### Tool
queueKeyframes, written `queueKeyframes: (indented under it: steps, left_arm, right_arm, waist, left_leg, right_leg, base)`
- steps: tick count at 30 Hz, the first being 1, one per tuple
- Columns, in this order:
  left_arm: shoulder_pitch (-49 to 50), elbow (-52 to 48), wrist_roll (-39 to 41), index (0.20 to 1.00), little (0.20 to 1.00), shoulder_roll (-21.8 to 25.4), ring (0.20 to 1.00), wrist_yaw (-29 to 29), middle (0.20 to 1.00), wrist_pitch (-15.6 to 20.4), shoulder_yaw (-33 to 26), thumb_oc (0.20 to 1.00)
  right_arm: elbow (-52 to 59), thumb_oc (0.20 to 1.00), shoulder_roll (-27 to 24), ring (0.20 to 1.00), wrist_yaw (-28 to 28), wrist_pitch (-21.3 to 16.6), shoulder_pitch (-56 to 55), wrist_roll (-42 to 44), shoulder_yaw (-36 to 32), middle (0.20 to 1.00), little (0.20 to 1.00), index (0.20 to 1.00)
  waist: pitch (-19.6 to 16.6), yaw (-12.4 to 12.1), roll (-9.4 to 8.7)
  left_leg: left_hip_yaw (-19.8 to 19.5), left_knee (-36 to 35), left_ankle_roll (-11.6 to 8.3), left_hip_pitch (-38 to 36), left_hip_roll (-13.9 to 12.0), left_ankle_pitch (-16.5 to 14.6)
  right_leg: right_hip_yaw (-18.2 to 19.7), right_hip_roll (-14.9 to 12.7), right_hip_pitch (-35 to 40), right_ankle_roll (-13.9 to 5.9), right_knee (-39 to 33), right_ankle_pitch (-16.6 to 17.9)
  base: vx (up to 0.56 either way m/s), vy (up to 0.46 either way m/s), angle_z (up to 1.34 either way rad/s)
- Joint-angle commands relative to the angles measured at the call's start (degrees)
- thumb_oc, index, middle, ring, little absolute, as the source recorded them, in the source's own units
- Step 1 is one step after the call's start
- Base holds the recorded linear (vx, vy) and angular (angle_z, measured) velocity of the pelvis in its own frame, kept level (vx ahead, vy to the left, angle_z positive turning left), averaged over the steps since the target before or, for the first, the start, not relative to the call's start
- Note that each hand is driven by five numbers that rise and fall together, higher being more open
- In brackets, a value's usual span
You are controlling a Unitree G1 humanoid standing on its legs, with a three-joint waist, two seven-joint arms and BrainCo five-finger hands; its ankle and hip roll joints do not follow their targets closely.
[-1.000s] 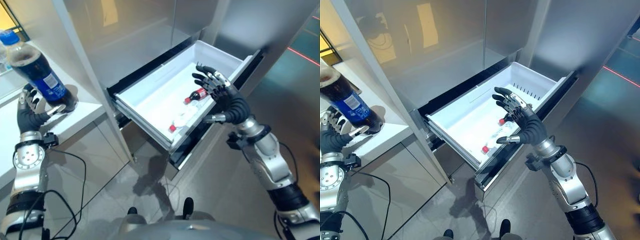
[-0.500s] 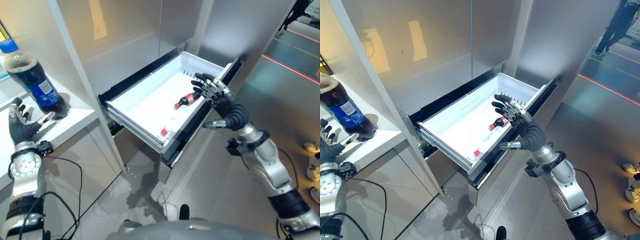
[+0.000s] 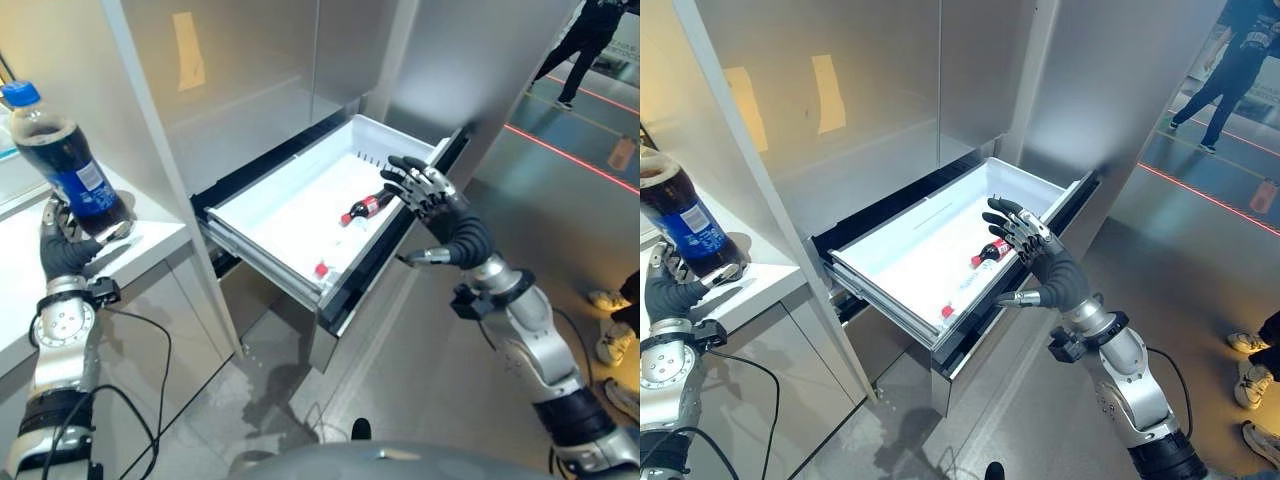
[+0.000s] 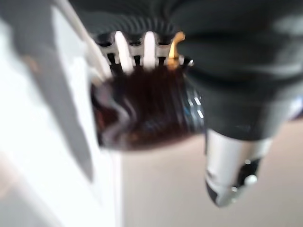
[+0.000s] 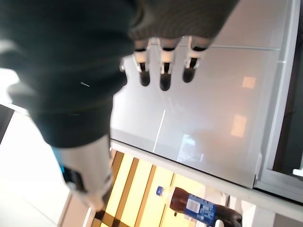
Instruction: Take the drinks into the refrigerator
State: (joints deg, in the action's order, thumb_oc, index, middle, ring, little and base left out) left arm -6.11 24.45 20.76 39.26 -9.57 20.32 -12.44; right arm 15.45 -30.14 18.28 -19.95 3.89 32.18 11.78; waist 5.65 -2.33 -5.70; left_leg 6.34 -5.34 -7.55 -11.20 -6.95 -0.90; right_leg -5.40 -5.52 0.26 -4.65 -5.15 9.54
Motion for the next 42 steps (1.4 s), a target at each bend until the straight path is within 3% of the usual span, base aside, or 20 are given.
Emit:
queueKeyframes:
  steps: [1,16,17,19,22,42]
  left_arm:
    - [-7.7,-2.0,-2.5,1.0,1.0,3.9,1.0,2.1,1.0,1.9,2.5,1.0]
    - [-17.1,2.8,-5.9,1.0,1.0,4.2,1.0,2.2,1.0,1.3,10.0,1.0]
    - [-17.6,3.4,-5.8,0.875,0.875,3.2,0.875,2.1,0.875,1.2,10.7,0.875]
    - [-17.5,3.8,-6.3,0.395,0.395,2.5,0.395,2.2,0.395,1.1,11.1,0.395]
    - [-17.1,3.8,-6.5,0.2,0.2,1.8,0.2,2.2,0.2,1.1,11.1,0.2]
    - [-10.9,3.5,-7.3,0.2,0.2,-4.0,0.2,2.7,0.2,1.6,9.7,0.2]
  right_arm:
    - [5.8,1.0,-0.3,1.0,0.5,-1.7,1.5,1.1,-3.7,1.0,1.0,1.0]
    - [5.8,1.0,0.3,1.0,1.1,-1.5,0.9,1.0,-3.0,1.0,1.0,1.0]
    - [5.9,1.0,0.3,1.0,1.2,-1.6,0.8,1.1,-2.9,1.0,1.0,1.0]
    - [5.9,1.0,0.4,1.0,1.3,-1.7,0.7,1.1,-3.2,1.0,1.0,1.0]
    - [5.9,1.0,0.5,1.0,1.4,-1.7,0.4,1.2,-3.2,1.0,1.0,1.0]
    - [5.0,1.0,2.0,1.0,0.6,-2.6,-0.1,0.0,-4.6,1.0,1.0,1.0]
  waist:
    - [2.3,0.5,2.76]
    - [2.1,2.1,3.45]
    - [2.1,2.3,3.5]
    - [2.0,2.4,3.54]
    - [2.0,2.4,3.57]
    - [2.1,1.8,2.84]
  left_leg:
    - [-2.6,0.3,5.6,-0.4,3.5,-3.5]
    - [-2.1,0.3,5.66,-0.5,3.9,-3.6]
    - [-2.0,0.3,5.66,-0.6,3.9,-3.7]
    - [-1.9,0.3,5.68,-0.6,3.9,-3.7]
    - [-1.8,0.3,5.68,-0.6,3.9,-3.7]
    - [-3.0,0.3,5.51,0.3,3.9,-3.3]
  right_leg:
    - [-2.0,1.0,4.0,-1.03,8.1,-9.4]
    - [-1.5,1.0,4.1,-1.17,8.0,-9.2]
    - [-1.5,1.0,4.0,-1.17,8.0,-9.1]
    - [-1.5,1.0,4.0,-1.2,8.0,-9.1]
    - [-1.5,1.0,4.0,-1.22,8.0,-9.1]
    - [-2.8,0.9,4.2,-1.05,7.9,-8.8]
  base:
    - [0.0,0.0,0.0]
    - [0.0,0.0,0.0]
    - [0.0,0.0,0.0]
    - [0.0,0.0,0.0]
    - [0.0,0.0,0.0]
    - [0.0,0.0,0.0]
